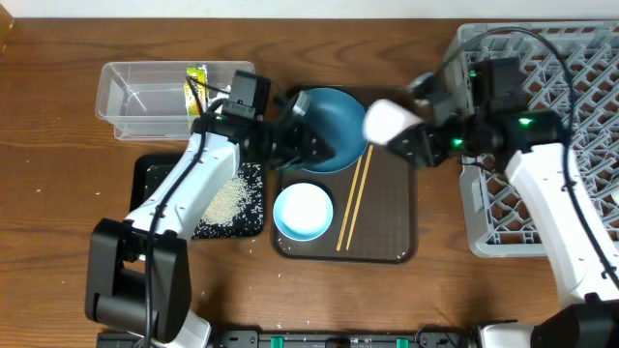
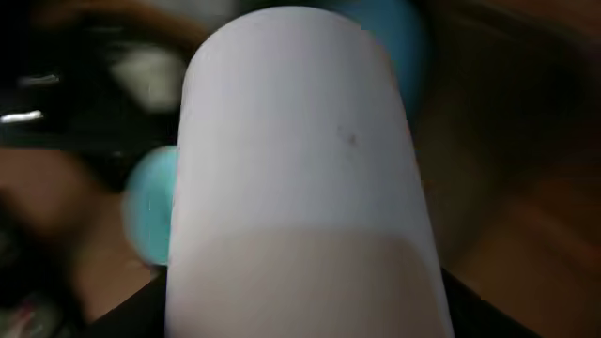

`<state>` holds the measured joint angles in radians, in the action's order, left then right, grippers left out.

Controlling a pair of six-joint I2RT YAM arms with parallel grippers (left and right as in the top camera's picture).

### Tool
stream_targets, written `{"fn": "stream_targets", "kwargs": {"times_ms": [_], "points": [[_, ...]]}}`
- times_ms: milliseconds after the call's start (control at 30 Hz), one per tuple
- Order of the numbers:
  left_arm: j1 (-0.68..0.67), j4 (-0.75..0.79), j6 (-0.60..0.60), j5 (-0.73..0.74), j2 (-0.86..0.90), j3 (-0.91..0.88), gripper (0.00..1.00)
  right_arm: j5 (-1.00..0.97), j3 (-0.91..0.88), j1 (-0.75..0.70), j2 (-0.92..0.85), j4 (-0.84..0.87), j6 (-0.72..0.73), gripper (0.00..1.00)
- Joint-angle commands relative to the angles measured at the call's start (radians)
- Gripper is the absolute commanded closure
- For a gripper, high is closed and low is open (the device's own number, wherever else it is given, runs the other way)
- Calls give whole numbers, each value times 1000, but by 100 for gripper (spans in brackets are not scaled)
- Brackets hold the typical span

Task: Sort waste into correct bins and load items into the dishwasher rack
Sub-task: 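Carry the pink cup into the dish rack and release it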

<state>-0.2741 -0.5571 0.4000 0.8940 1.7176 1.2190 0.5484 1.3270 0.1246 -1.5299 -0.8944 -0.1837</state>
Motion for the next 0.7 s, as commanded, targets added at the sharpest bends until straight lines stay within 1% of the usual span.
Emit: {"fn": "stream_targets", "kwargs": {"times_ms": [0,100,200,333,467,667], "points": [[40,-106,-150,-405,-86,3,72,-289,33,-98,48,-39,147,99],[81,-190,-156,-569,-172,3,72,-412,95,-206,58,-100,185,99],[123,-229,-156,-640,-250,3,72,-517,153,-306,58,-146,209,99],[167,-246,-156,-652,-319,3,72,-626,177,-421,57,-180,241,99],[178,-246,-156,-652,-334,3,72,-726,176,-524,40,-228,274,99],[177,-246,-156,-652,-332,2,72,-735,169,-643,-31,-285,285,99]]}}
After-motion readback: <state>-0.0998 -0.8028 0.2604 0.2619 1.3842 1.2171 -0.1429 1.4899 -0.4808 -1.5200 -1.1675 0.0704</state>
